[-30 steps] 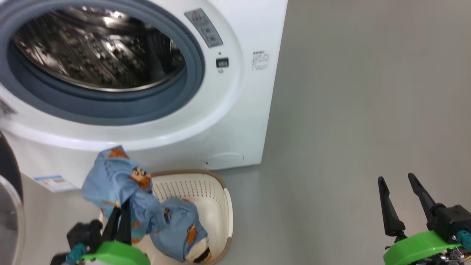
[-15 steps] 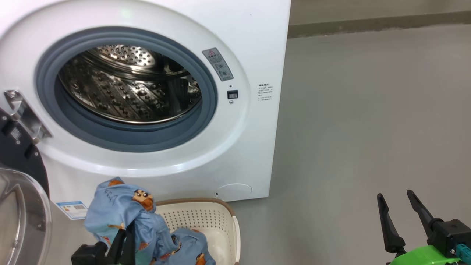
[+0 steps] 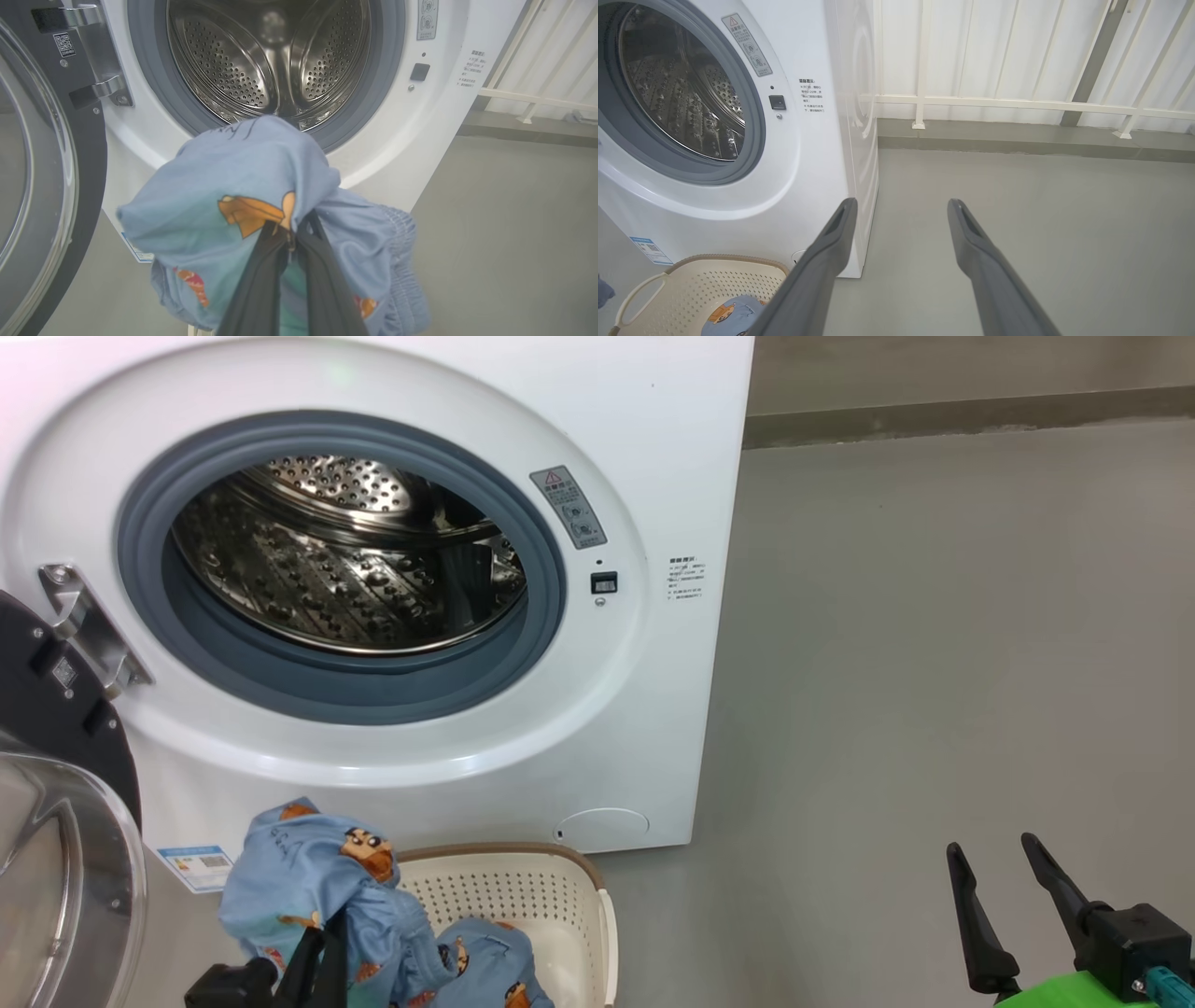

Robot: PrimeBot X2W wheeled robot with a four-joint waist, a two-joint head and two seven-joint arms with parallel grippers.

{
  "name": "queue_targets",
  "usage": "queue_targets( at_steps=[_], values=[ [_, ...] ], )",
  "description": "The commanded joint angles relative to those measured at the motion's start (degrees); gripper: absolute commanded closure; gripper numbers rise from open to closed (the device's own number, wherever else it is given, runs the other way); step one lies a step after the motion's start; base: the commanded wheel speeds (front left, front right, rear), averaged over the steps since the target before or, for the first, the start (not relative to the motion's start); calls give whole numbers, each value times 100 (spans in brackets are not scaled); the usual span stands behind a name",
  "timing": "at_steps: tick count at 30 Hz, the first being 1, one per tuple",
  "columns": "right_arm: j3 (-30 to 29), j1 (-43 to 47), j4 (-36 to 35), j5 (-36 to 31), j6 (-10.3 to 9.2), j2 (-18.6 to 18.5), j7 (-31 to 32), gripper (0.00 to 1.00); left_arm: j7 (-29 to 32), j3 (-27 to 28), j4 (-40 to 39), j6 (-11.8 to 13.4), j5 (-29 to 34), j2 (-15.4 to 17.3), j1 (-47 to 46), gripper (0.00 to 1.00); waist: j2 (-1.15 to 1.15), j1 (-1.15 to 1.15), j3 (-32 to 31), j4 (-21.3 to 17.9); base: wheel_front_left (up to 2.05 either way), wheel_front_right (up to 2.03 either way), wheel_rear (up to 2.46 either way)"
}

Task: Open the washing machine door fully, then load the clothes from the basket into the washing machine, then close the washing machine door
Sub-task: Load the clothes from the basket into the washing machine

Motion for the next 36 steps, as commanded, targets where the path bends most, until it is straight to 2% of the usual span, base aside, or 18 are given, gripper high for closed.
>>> queue_targets(
  at_steps=[1, 20, 31, 36],
  values=[
    [145, -151, -169, -56, 25, -78, 0, 0, -22, 174, -199, 59, -12, 87, -106, 100, 0, 0, 17, 9, 0, 0, 0],
    [219, -170, -170, -9, 25, -65, 8, 0, 55, 146, -218, 148, -91, 135, -166, 100, 0, 0, 188, -29, 0, 0, 0],
    [229, -443, -207, 49, 25, -64, -70, 0, 315, 188, 68, 30, -357, 43, -983, 100, 0, 0, 915, -285, 0, 0, 0],
    [263, -658, -136, 98, 25, -54, -209, 0, 592, 174, 350, -97, -373, 194, -1691, 100, 0, 0, 1401, -511, 0, 0, 0]
  ],
)
